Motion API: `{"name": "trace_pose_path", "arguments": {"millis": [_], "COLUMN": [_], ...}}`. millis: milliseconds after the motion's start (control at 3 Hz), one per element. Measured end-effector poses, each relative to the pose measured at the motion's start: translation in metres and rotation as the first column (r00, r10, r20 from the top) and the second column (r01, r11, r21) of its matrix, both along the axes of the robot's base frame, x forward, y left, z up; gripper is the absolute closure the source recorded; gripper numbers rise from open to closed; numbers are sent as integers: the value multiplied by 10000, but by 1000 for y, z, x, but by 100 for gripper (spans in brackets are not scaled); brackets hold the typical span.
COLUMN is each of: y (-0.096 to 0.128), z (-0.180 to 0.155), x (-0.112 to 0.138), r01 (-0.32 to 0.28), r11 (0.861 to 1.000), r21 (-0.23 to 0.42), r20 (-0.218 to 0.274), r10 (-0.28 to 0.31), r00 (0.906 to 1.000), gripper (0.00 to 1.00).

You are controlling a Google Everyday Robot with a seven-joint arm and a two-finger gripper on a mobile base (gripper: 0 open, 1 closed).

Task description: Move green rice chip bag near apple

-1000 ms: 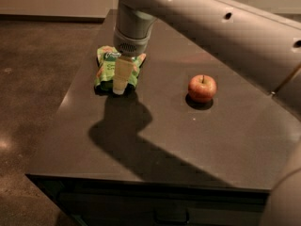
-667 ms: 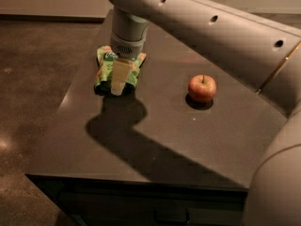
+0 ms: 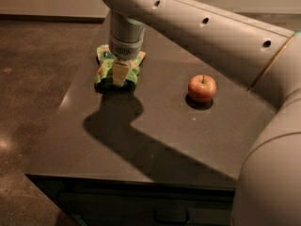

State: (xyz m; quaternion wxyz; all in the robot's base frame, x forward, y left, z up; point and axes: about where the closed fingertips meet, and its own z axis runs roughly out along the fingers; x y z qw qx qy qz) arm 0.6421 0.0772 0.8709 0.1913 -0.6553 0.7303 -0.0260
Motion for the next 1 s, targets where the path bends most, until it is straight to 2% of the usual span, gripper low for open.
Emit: {"name": "trace_pose_path", "arguments": {"millis": [667, 1000], "y": [-16, -36], "z": [4, 12], "x": [6, 15], "r01": [329, 773], "r11": [9994, 9968], "r21": [99, 193], "r20": [70, 187], "r10": [-329, -777], "r00": [9994, 9968], "gripper": [87, 100]}}
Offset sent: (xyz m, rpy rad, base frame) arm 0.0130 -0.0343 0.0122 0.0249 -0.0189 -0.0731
